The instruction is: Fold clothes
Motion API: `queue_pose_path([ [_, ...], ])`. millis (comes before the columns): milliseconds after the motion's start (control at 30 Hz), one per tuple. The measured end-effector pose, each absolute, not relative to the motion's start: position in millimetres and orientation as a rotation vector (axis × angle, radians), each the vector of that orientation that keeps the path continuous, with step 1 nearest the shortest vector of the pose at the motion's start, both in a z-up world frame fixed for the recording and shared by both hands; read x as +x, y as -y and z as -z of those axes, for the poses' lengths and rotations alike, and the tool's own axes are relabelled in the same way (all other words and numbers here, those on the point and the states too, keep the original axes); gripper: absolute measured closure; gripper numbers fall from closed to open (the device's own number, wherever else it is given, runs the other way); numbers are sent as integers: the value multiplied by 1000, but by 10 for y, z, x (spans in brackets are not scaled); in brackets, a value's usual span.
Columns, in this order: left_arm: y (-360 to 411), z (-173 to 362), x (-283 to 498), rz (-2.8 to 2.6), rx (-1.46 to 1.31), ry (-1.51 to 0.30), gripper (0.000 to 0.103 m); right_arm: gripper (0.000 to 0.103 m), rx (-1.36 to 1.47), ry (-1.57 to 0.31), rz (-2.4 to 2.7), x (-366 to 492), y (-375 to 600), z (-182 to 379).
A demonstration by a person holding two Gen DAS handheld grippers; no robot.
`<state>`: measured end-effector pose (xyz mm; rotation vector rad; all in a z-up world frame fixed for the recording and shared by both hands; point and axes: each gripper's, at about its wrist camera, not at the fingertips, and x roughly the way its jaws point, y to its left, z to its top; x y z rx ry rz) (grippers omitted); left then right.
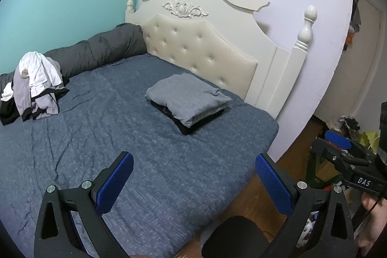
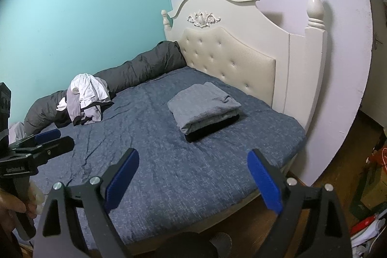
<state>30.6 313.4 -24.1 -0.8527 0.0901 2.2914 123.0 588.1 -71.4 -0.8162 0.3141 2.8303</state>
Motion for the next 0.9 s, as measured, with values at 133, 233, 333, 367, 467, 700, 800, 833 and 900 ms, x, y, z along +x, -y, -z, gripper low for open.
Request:
queue_pose_path([
  [133, -3116, 248, 310, -2288, -854, -89, 0, 10, -813, -313, -2827, 1235, -5890, 727],
  [233, -3106, 254, 307, -2289, -856, -92, 0, 6, -810, -312, -2825, 1239, -5897, 736],
  [333, -3108, 256, 327, -2286, -851, -112, 0, 5, -807, -311, -2822, 1243, -5904, 746],
  [367, -3112, 256, 334, -2285, -849, -115, 0, 3, -805, -313, -2822, 1244, -5906, 747],
  [467, -3121, 254, 342, -2283, -843, -120, 0, 0, -796, -324, -2826, 1245, -5911, 747],
  [700, -3117, 252, 340, -2295, -838, -111, 0, 0, -797, -345, -2833, 1237, -5916, 750],
  [800, -3116, 252, 330, -2307, -842, -120, 0, 0, -804, -344, -2833, 1233, -5908, 759],
  [833, -3113, 250, 330, -2305, -841, -119, 0, 0, -806, -344, -2833, 1232, -5904, 763],
  [900, -3109, 247, 332, -2302, -840, -118, 0, 0, -809, -342, -2832, 1232, -5897, 771],
])
